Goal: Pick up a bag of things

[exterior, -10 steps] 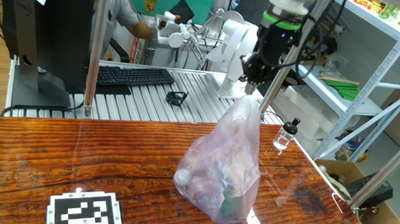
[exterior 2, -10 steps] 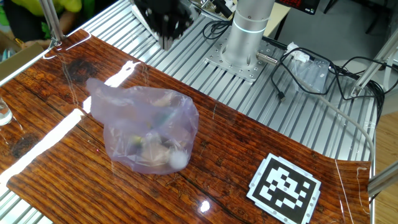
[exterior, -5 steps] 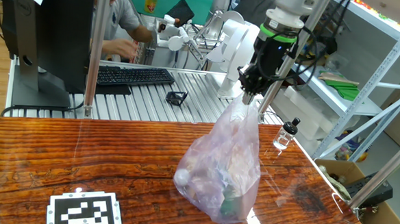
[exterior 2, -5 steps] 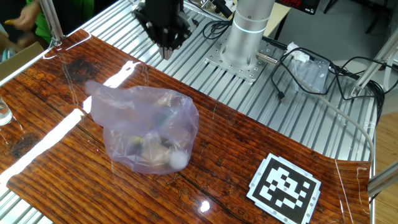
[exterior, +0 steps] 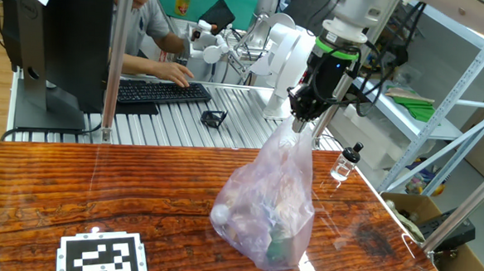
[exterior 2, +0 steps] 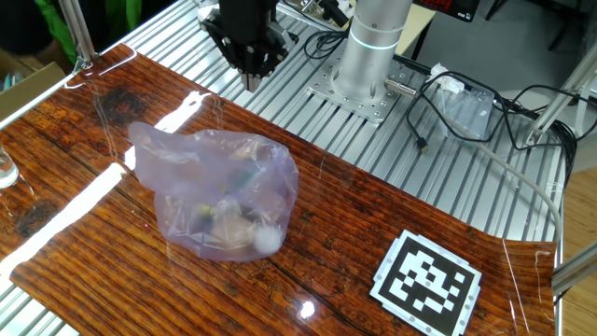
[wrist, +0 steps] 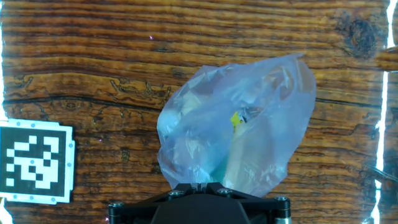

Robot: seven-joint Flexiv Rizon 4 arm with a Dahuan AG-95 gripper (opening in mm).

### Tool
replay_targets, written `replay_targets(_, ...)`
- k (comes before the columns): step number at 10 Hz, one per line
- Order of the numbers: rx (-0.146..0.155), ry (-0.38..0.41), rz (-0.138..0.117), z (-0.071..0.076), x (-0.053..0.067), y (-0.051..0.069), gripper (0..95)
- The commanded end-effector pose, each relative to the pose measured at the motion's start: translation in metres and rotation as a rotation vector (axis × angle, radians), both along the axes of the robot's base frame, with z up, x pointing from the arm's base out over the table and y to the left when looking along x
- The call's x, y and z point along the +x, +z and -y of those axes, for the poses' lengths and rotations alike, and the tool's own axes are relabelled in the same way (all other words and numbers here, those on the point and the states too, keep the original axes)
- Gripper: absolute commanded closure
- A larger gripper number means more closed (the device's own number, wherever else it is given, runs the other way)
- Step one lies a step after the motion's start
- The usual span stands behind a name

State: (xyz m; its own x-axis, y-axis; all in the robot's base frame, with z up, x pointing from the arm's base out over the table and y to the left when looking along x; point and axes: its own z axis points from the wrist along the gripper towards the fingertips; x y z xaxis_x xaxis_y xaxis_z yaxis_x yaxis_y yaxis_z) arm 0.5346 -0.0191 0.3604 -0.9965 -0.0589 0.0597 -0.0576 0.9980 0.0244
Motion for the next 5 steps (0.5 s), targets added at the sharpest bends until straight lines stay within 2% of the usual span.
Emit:
replay_targets(1, 0.0, 0.001, 0.002, 0.001, -0.001, -0.004, 95.0)
replay_targets(3, 0.012, 0.0, 0.003, 0.002, -0.003, -0.012, 95.0)
replay_targets(5, 0.013, -0.006, 0.001, 0.002, -0.003, -0.014, 95.0)
